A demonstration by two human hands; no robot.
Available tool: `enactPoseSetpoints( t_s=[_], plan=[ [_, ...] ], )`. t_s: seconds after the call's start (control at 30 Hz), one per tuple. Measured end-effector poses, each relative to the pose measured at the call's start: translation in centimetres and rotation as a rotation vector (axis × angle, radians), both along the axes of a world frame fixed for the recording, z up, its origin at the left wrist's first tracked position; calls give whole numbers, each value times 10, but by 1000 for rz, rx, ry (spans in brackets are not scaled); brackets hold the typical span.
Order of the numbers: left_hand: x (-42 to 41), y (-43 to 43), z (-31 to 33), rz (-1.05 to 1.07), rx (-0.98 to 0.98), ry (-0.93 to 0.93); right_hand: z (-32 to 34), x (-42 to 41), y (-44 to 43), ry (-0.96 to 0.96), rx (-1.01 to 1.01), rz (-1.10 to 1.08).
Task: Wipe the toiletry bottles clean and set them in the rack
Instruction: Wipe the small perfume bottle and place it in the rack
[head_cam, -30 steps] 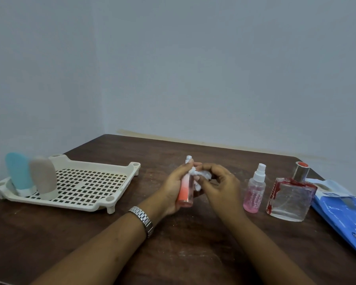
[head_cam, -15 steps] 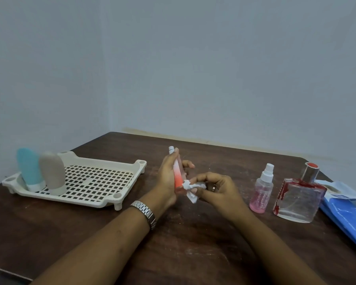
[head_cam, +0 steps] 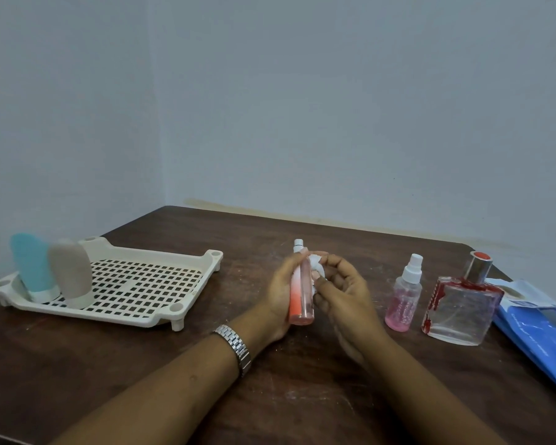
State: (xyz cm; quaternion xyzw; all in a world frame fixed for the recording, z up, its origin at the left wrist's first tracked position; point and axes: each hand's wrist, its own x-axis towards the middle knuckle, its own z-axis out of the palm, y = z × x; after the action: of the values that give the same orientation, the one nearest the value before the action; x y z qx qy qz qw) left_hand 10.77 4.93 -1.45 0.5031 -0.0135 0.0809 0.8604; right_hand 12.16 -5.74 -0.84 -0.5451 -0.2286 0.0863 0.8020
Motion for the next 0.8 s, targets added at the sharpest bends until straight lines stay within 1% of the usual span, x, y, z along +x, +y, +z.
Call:
enactPoseSetpoints(
  t_s=[0.1, 0.23, 0.4, 0.47, 0.63, 0.7, 0.8],
  plan=[
    [4, 1, -1, 108, 57, -31, 1, 0, -1, 42, -33, 81],
    [5, 13, 8, 272, 41, -43, 0, -6, 2, 76, -57, 220],
    [3, 24, 16, 551, -7, 11, 2, -8, 2, 50, -55, 225],
    [4, 26, 17, 601, -6, 50, 1, -7, 0, 28, -64, 203],
    [4, 31, 16, 661, 44, 98, -1, -4, -1, -106, -131, 120],
    [3, 30, 17, 694, 26, 111, -1, -7, -1, -222, -183, 107],
    [4, 28, 16, 670, -28, 118, -3, -13, 5, -390, -280, 106]
  ],
)
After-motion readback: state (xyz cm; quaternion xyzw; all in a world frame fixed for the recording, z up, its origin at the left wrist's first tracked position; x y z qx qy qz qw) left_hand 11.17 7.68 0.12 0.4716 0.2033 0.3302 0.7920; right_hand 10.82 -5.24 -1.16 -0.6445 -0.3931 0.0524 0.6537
